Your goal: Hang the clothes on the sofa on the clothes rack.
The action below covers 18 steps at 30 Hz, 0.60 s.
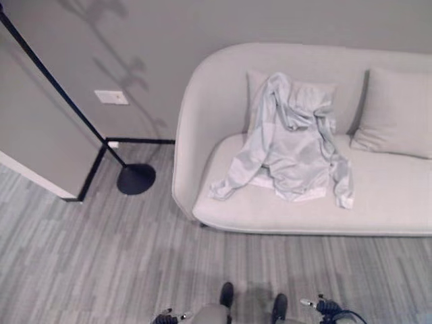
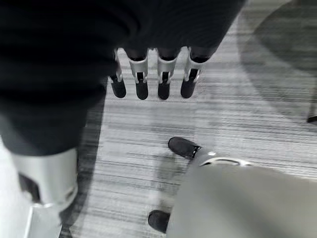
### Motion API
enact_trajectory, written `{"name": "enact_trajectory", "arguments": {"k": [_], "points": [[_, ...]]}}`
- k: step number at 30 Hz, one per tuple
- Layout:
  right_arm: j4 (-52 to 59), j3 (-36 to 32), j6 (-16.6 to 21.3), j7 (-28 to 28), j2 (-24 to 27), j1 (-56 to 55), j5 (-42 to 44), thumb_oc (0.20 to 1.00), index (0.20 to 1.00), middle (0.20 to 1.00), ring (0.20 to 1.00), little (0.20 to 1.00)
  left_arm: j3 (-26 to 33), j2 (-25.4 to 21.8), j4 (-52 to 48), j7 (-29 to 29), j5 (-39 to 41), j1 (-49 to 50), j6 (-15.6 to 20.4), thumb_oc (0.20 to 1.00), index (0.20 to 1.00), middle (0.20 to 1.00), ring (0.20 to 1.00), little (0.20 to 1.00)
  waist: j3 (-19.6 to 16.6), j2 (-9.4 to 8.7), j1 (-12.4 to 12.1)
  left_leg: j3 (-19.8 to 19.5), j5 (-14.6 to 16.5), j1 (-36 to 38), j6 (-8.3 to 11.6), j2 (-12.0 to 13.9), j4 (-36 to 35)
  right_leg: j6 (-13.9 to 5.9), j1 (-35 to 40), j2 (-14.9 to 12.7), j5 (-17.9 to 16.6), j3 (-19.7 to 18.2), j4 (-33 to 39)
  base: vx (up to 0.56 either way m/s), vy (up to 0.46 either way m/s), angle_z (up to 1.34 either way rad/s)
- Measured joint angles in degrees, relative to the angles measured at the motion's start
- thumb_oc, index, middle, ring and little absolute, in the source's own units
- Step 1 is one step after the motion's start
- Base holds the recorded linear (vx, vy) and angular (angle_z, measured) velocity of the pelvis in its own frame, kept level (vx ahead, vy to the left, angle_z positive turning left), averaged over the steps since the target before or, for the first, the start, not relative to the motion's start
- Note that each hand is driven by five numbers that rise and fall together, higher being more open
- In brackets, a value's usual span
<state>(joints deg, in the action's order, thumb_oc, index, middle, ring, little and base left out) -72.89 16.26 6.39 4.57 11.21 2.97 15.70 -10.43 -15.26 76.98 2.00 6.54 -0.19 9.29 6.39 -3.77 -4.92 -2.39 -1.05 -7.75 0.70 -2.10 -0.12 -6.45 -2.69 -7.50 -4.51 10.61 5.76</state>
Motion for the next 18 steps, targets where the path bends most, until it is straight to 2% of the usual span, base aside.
{"name": "enact_trajectory", "arguments": {"k": [6,7,8,9,10,11,13,15,18], "points": [[-0.2,1.2,-0.2,-0.2,-0.6,0.2,-0.1,1.000,1.000,1.000,1.000,1.000,0.1,-0.3,-0.8,0.0,0.0,-0.6,-0.1,1.000,1.000,1.000,1.000,1.000,-2.5,-1.39,0.0,1.4,0.7,5.0,-0.72,-0.7,-4.2,-1.36,2.0,-0.7,1.2,-0.2,-0.8,0.23,0.164,-0.14],[-0.1,1.1,-0.2,-0.2,-0.5,0.6,-0.1,1.000,1.000,1.000,1.000,1.000,-0.5,0.1,-0.8,0.0,0.0,-0.7,-0.1,1.000,1.000,1.000,1.000,1.000,-2.4,-0.21,0.0,1.8,0.5,6.3,-1.53,0.6,-5.5,-1.58,0.4,-0.5,1.3,0.3,-5.2,0.23,0.272,-0.28],[0.1,1.7,-0.1,-0.2,-0.6,0.8,-0.1,1.000,1.000,1.000,1.000,1.000,-0.6,0.0,-0.9,0.0,0.0,-1.2,-0.2,1.000,1.000,1.000,1.000,1.000,-2.5,0.66,0.3,2.3,0.8,7.0,-2.32,0.7,-5.2,-2.14,-1.4,0.0,1.0,1.3,-9.7,0.15,0.202,-0.36],[0.0,2.7,-0.1,-0.2,-0.4,1.3,-0.1,1.000,1.000,1.000,1.000,1.000,-0.7,0.3,-0.8,0.0,0.0,-1.5,-0.5,1.000,1.000,1.000,1.000,1.000,-2.2,1.85,0.2,3.1,1.5,6.8,-2.94,1.3,-3.9,-2.23,-4.5,-0.4,1.0,2.3,-16.8,0.12,0.116,-0.35],[0.3,2.6,-0.2,-0.2,-0.1,2.3,-0.2,1.000,1.000,1.000,1.000,1.000,-1.9,0.4,-0.6,-0.1,0.0,-1.9,-0.6,1.000,1.000,1.000,1.000,1.000,-1.4,2.85,0.1,3.5,2.2,7.0,-3.93,2.4,-2.8,-3.19,-8.1,-1.6,1.8,3.4,-23.9,0.21,0.094,-0.24],[0.6,2.2,0.0,-0.6,-0.6,1.9,-0.1,1.000,1.000,1.000,1.000,1.000,-2.0,0.2,-0.5,0.0,0.0,-1.6,-0.7,1.000,1.000,1.000,1.000,1.000,-1.9,3.90,1.2,3.2,2.8,7.6,-5.09,2.3,-2.8,-4.54,-11.4,-3.1,2.7,6.5,-30.6,0.21,0.092,-0.15],[0.5,2.6,-0.1,-0.7,-0.9,2.4,-0.1,1.000,1.000,1.000,1.000,1.000,-2.6,-0.7,0.0,0.1,0.0,-1.6,-0.7,1.000,1.000,1.000,1.000,1.000,-2.0,3.59,1.2,3.5,3.3,9.1,-6.12,2.0,-2.8,-4.41,-12.8,-4.4,3.0,9.3,-35.5,0.20,-0.009,-0.03],[0.6,2.8,0.0,-1.0,-0.9,2.1,-0.2,1.000,1.000,1.000,1.000,1.000,-2.8,-0.9,0.1,0.1,0.0,-1.4,-0.7,1.000,1.000,1.000,1.000,1.000,-2.3,3.16,1.0,3.6,3.5,9.8,-6.21,1.1,-2.9,-4.26,-12.6,-6.3,3.4,10.9,-34.5,0.20,-0.118,0.05],[0.7,3.4,-0.1,-1.1,-1.1,1.8,-0.2,1.000,1.000,1.000,1.000,1.000,-2.7,-0.9,0.4,0.1,0.1,-0.6,-1.0,1.000,1.000,1.000,1.000,1.000,-2.5,3.08,-0.3,4.5,2.8,9.9,-6.13,0.1,-3.1,-4.38,-10.6,-9.0,3.0,12.1,-24.5,0.24,-0.246,-0.07]]}}
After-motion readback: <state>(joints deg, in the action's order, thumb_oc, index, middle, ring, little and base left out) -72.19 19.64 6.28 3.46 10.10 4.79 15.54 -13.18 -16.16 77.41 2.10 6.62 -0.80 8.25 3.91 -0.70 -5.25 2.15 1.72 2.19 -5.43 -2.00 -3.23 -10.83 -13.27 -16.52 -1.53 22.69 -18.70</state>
